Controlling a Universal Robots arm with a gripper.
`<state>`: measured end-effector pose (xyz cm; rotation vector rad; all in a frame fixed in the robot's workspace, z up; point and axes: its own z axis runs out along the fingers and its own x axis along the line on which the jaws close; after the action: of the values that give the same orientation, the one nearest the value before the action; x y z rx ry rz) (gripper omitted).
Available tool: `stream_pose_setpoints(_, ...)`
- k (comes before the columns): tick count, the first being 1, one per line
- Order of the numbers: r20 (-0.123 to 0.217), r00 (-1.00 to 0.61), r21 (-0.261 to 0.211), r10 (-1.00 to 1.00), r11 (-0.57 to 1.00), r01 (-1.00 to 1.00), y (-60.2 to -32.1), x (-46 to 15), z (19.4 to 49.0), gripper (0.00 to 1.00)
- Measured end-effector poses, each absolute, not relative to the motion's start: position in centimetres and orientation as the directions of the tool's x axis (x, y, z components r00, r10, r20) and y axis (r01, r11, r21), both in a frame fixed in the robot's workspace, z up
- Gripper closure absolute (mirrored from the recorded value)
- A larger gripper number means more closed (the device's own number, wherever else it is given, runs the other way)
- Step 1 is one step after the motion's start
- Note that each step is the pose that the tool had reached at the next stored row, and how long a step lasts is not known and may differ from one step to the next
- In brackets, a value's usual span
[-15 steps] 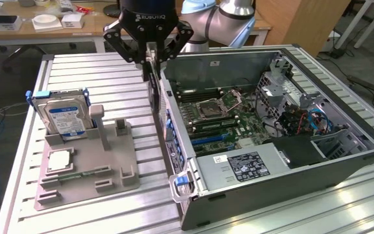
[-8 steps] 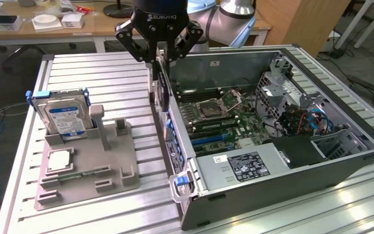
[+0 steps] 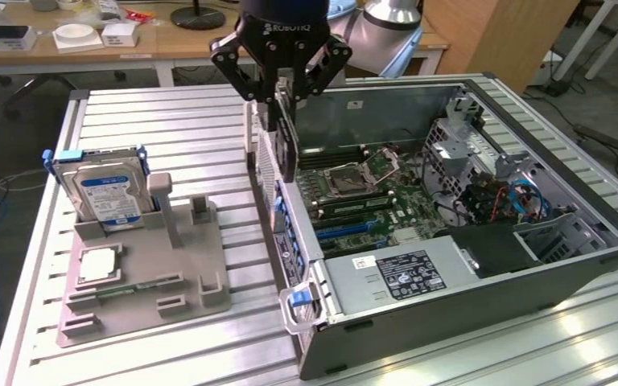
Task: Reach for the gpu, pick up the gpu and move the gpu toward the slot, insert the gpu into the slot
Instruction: 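Pick up the gpu and move the gpu toward the slot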
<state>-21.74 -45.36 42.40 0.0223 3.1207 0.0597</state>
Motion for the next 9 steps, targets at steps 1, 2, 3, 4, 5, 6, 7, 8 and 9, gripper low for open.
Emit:
stream_pose_setpoints(1,-0.02,-1.0,0.037,0.015,0.999,0.014,-45.4,-21.6,42.4,0.74)
stream_pose_setpoints(2,-0.02,-1.0,0.036,0.015,0.999,0.014,-45.4,-21.4,42.4,0.74)
stream_pose_setpoints(3,-0.02,-1.0,0.034,0.015,0.999,0.014,-45.4,-21.3,42.4,0.74)
stream_pose_setpoints(4,-0.02,-1.0,0.032,0.015,0.999,0.014,-45.4,-21.1,42.4,0.74)
stream_pose_setpoints(5,-0.02,-1.0,0.032,0.015,0.999,0.014,-45.4,-20.9,42.4,0.74)
stream_pose_setpoints(6,-0.02,-1.0,0.032,0.015,0.999,0.014,-45.4,-20.7,42.4,0.74)
stream_pose_setpoints(7,-0.02,-1.0,0.032,0.015,0.999,0.014,-45.4,-20.5,42.4,0.74)
stream_pose_setpoints(8,-0.02,-1.0,0.032,0.015,0.999,0.014,-45.4,-20.2,42.4,0.74)
stream_pose_setpoints(9,-0.02,-1.0,0.032,0.015,0.999,0.014,-45.4,-19.9,42.4,0.74)
